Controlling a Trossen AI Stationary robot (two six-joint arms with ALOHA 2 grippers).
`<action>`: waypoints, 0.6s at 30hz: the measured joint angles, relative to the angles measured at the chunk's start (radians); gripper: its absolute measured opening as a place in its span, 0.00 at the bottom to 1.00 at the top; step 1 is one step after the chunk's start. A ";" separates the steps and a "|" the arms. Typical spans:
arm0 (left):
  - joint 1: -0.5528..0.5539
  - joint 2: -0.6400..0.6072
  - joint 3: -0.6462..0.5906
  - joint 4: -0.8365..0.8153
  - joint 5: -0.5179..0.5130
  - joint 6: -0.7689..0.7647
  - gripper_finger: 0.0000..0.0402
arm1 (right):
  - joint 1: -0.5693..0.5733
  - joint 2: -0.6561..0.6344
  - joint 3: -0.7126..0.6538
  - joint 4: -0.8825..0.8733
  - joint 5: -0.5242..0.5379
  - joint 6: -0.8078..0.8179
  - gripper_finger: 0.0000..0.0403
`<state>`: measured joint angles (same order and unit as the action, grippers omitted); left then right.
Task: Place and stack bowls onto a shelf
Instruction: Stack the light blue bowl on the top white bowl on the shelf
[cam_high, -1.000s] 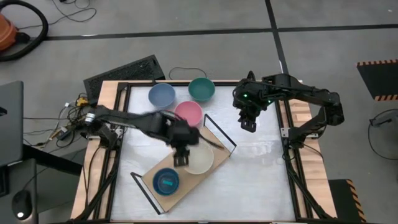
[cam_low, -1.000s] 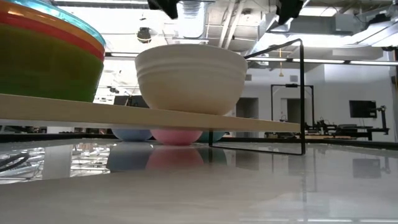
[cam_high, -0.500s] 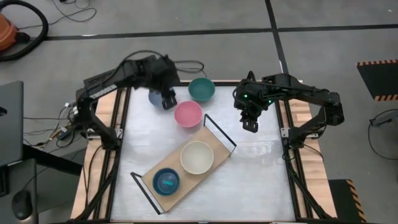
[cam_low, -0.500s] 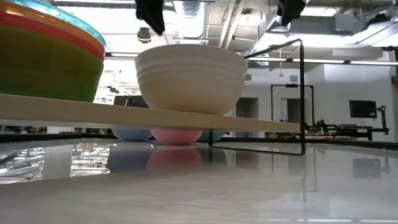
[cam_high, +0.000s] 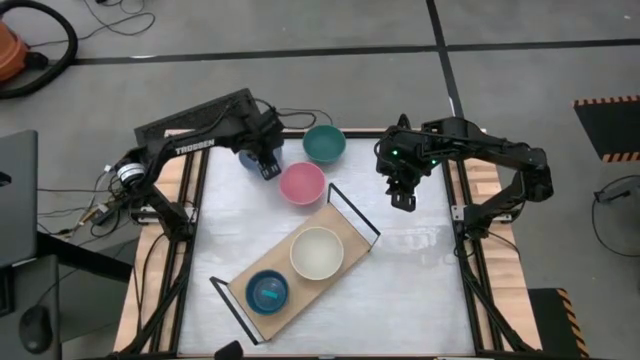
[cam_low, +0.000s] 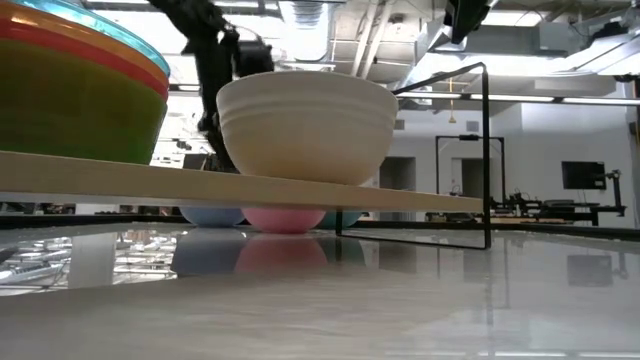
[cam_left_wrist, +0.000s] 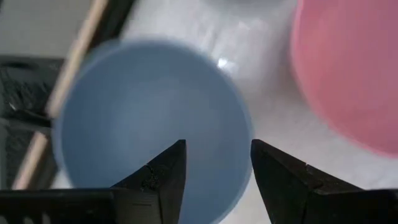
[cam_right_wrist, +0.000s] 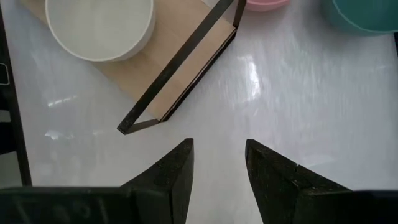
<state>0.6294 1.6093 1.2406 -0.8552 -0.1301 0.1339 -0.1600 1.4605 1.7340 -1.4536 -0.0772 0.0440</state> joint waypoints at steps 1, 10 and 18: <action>0.002 0.000 -0.028 0.014 0.007 -0.004 0.41 | 0.000 0.000 0.000 0.000 0.000 -0.001 0.42; 0.003 -0.001 -0.186 0.122 0.029 -0.021 0.38 | 0.000 0.000 0.000 0.020 0.000 -0.019 0.42; 0.002 -0.006 -0.203 0.105 0.039 -0.056 0.08 | 0.000 0.000 0.000 0.029 0.000 -0.018 0.42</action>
<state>0.6311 1.6030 1.0374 -0.7505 -0.0907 0.0778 -0.1600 1.4605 1.7340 -1.4242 -0.0772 0.0257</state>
